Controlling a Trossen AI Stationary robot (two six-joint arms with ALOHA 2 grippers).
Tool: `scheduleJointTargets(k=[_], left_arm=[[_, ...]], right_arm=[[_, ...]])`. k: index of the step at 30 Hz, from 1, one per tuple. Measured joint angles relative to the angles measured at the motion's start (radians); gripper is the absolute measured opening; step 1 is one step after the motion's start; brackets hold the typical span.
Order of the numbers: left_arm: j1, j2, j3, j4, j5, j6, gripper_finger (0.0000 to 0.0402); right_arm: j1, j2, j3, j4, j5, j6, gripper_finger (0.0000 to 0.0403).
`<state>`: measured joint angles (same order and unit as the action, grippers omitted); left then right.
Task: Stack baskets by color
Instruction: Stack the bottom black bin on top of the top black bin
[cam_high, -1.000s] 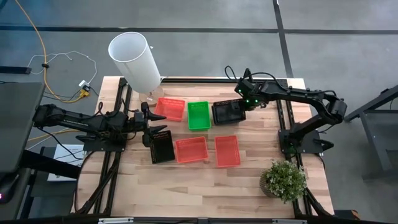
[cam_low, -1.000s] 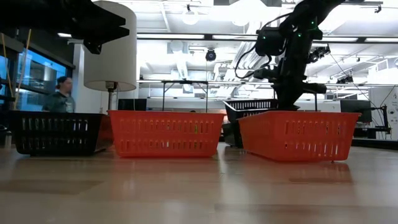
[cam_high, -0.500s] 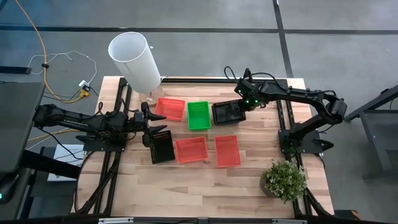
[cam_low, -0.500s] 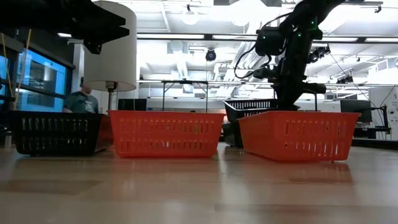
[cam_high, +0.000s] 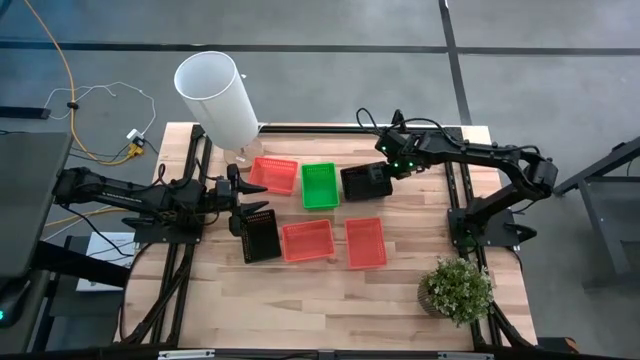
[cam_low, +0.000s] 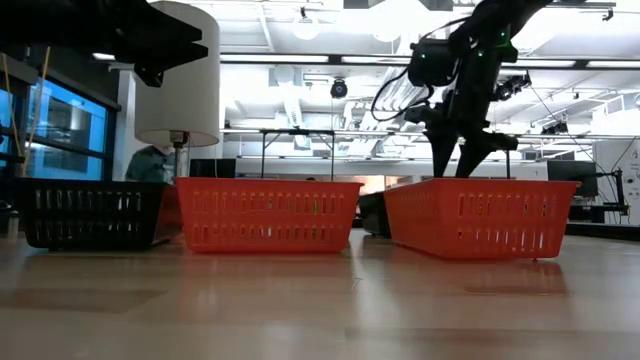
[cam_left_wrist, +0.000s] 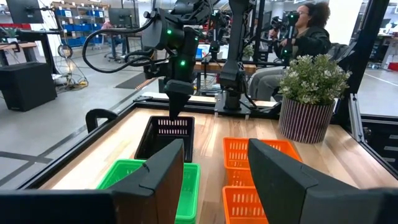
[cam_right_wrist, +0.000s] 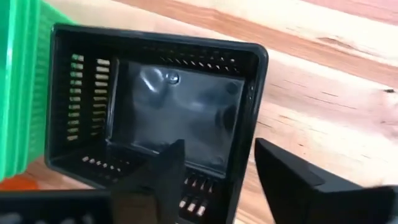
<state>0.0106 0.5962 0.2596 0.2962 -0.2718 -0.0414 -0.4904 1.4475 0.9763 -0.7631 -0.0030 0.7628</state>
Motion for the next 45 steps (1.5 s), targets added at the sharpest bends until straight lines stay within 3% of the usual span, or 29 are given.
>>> scheduleJointTargets(k=[6,11,15,18,22,24,29,34,39,45], left_arm=[[0.0,0.0,0.0,0.0,0.0,0.0,0.0168],[0.0,0.0,0.0,-0.002,0.0,0.0,0.0168],[0.0,0.0,0.0,-0.012,0.0,0.0,0.0168],[0.0,0.0,0.0,-0.024,0.0,0.0,0.0168],[0.0,0.0,0.0,-0.046,0.0,-0.009,0.0168],[0.0,0.0,0.0,-0.047,0.0,-0.013,0.0168],[0.0,0.0,0.0,-0.049,0.0,-0.043,0.0168],[0.0,0.0,0.0,-0.049,0.0,-0.045,0.0168],[0.0,0.0,0.0,-0.048,0.0,-0.052,0.0168],[0.0,0.0,0.0,-0.046,0.0,-0.044,0.0168]], right_arm=[[-0.016,0.0,0.077,-0.095,0.0,-0.124,0.0219],[0.0,-0.003,0.12,-0.209,0.122,-0.199,0.0222],[0.021,-0.003,0.109,-0.25,0.171,-0.246,0.0204],[0.036,-0.031,0.053,-0.241,0.245,-0.268,0.0154],[0.054,-0.125,-0.091,-0.068,0.276,-0.269,0.0039],[0.059,-0.195,-0.177,0.071,0.273,-0.267,0.0013],[0.107,-0.369,-0.383,0.462,0.265,-0.271,0.0011],[0.169,-0.398,-0.567,0.826,0.335,-0.267,0.0005],[0.193,-0.344,-0.617,0.907,0.436,-0.267,0.0001],[0.192,-0.266,-0.617,0.927,0.433,-0.273,0.0]])
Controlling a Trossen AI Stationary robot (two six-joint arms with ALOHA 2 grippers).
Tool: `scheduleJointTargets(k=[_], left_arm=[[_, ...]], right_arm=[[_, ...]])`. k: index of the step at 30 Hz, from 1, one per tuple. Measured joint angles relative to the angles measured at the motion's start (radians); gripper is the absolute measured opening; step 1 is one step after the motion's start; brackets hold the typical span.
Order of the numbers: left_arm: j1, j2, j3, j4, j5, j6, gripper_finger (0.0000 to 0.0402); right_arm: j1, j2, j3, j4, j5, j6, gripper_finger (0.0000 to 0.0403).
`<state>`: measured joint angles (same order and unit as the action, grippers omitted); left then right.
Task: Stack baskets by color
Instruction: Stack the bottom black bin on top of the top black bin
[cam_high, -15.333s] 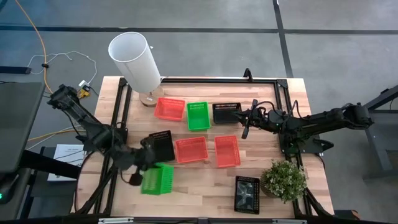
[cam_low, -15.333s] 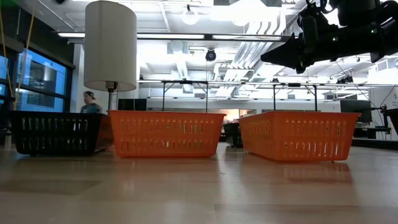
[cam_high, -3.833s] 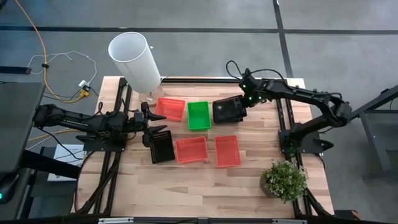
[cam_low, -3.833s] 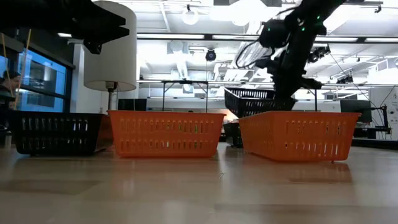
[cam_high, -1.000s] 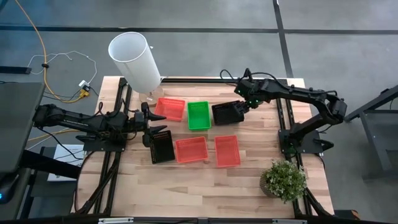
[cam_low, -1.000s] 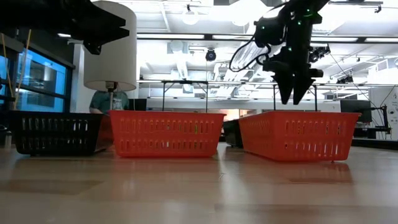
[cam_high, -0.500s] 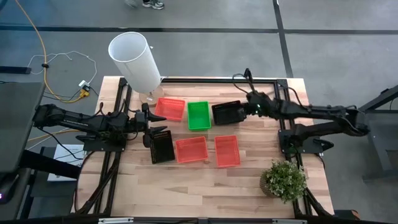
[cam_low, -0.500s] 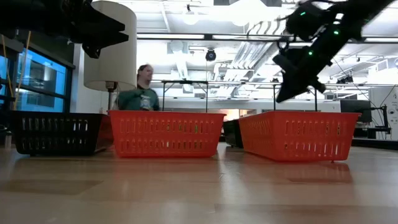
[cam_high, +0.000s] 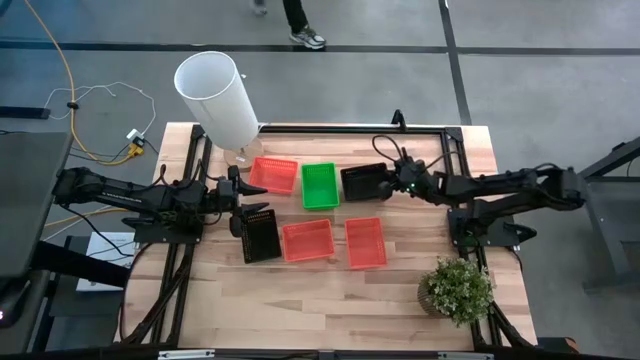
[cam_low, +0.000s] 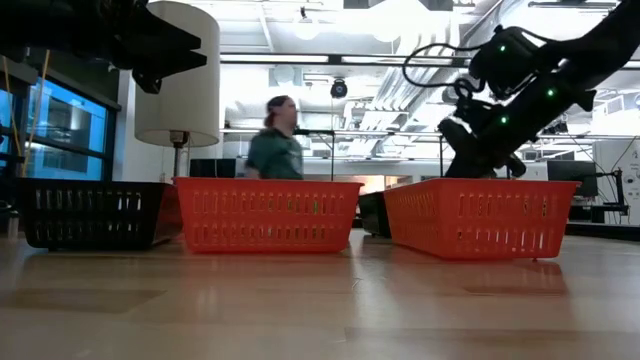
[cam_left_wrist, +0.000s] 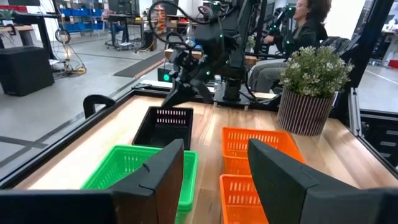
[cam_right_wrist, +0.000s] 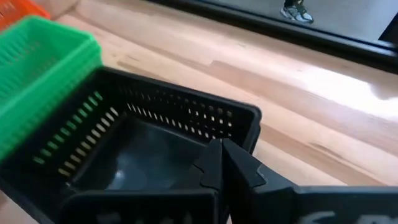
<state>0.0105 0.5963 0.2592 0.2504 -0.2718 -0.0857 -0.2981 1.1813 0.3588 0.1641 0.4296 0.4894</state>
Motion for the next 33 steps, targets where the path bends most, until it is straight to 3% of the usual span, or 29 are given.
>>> scheduleJointTargets(k=[8,16,22,33], left_arm=[[0.0,0.0,0.0,0.0,0.0,0.01,0.0168],[0.0,-0.002,0.013,0.001,-0.001,0.07,0.0168],[0.0,-0.002,0.024,0.002,0.027,0.083,0.0168],[0.0,-0.002,0.024,0.011,0.061,0.114,0.0168]], right_arm=[[0.0,0.04,0.0,0.054,0.021,-0.027,0.0],[0.037,-0.111,0.114,0.103,-0.104,-0.214,0.0],[0.177,-0.146,0.079,0.336,-0.165,-0.348,0.0],[0.357,0.018,0.052,0.725,-0.247,-0.593,0.0]])
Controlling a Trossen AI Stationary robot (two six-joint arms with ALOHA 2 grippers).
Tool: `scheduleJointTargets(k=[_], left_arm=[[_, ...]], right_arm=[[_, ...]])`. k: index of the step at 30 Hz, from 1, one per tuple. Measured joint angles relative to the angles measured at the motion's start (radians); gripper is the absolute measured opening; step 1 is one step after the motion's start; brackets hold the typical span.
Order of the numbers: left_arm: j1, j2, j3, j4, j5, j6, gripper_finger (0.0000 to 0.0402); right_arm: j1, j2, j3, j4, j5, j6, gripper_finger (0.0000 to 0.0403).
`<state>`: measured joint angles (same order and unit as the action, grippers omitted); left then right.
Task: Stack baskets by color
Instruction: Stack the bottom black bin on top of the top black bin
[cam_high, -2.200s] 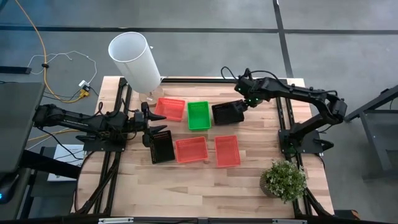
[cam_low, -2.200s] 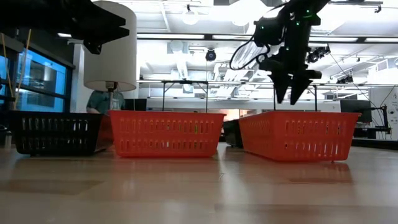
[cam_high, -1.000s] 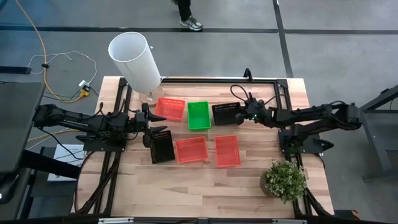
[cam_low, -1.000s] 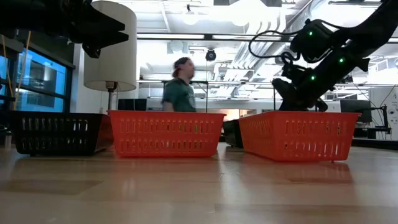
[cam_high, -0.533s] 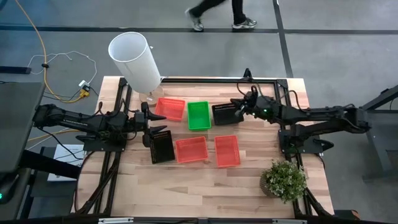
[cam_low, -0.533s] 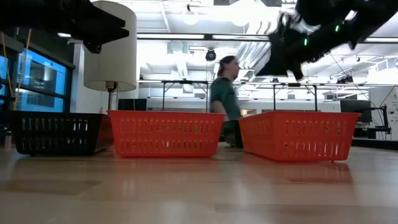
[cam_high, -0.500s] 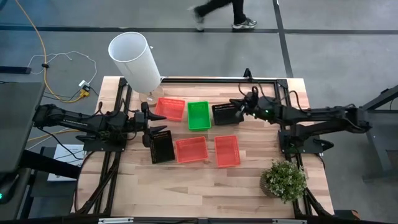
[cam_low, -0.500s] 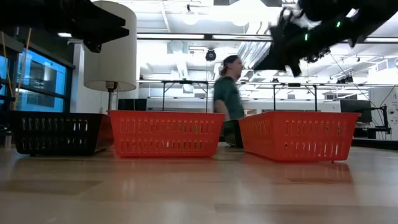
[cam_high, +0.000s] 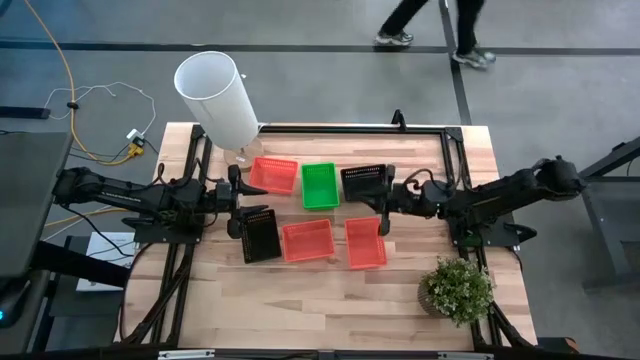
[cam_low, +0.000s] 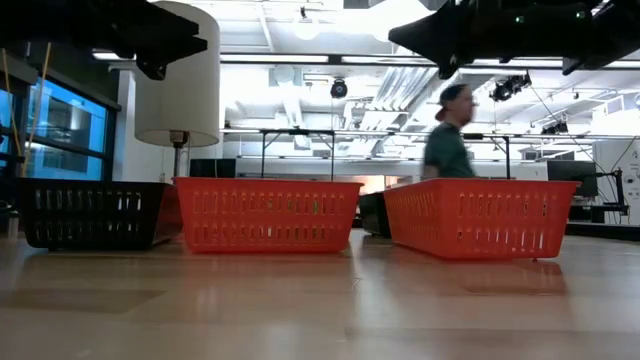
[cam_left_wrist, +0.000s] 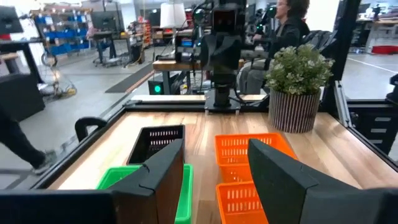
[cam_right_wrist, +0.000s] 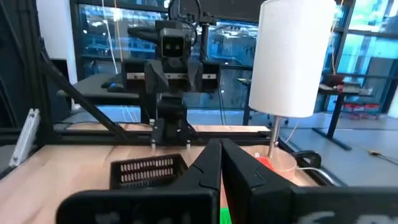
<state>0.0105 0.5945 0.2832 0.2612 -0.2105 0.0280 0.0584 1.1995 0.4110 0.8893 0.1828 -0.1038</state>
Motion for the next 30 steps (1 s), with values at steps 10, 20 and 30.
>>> scheduleJointTargets(k=[10,20,30], left_arm=[[0.0,0.0,0.0,0.025,0.023,0.002,0.0168],[0.0,0.0,0.0,0.025,0.023,0.002,0.0168],[0.0,0.0,0.0,0.024,0.024,0.002,0.0168]], right_arm=[[0.005,0.059,0.0,0.013,0.007,-0.006,0.0],[0.003,0.059,0.0,0.006,0.005,0.071,0.0],[0.003,0.059,0.0,-0.032,-0.004,0.071,0.0]])
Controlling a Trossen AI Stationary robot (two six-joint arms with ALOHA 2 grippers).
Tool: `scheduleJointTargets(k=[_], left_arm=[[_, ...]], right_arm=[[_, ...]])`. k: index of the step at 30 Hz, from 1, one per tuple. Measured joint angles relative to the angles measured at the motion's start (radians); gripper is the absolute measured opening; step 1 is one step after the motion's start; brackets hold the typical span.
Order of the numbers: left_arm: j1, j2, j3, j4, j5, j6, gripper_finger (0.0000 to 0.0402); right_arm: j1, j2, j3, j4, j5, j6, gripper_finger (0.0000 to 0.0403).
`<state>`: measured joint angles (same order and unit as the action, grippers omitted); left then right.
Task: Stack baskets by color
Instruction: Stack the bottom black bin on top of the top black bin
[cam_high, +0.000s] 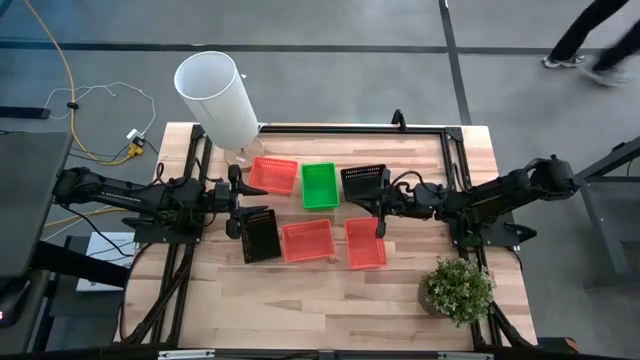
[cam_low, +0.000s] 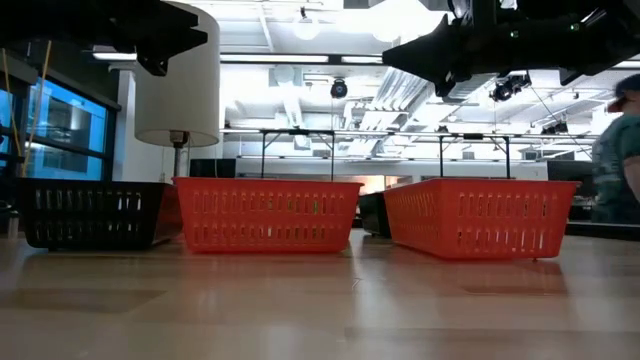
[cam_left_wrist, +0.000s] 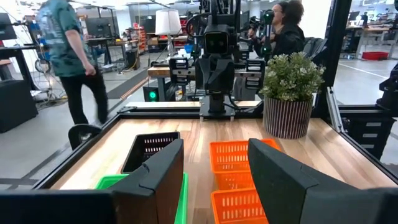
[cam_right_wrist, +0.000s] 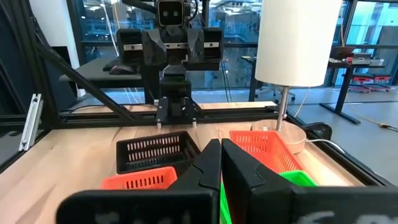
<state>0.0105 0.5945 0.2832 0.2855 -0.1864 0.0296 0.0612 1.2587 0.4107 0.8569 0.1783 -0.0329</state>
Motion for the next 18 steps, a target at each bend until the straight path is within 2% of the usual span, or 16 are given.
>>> scheduleJointTargets(k=[7,14,18], left_arm=[[0.0,0.0,0.0,0.0,0.0,0.0,0.0168],[0.0,0.0,0.001,-0.005,0.001,-0.004,0.0168],[0.0,0.001,0.001,-0.012,0.024,-0.092,0.0168]], right_arm=[[0.0,-0.002,0.0,0.001,0.0,-0.053,0.0],[0.0,-0.002,0.0,0.0,-0.001,-0.036,0.0],[0.0,-0.002,0.0,0.0,-0.001,-0.035,0.0]])
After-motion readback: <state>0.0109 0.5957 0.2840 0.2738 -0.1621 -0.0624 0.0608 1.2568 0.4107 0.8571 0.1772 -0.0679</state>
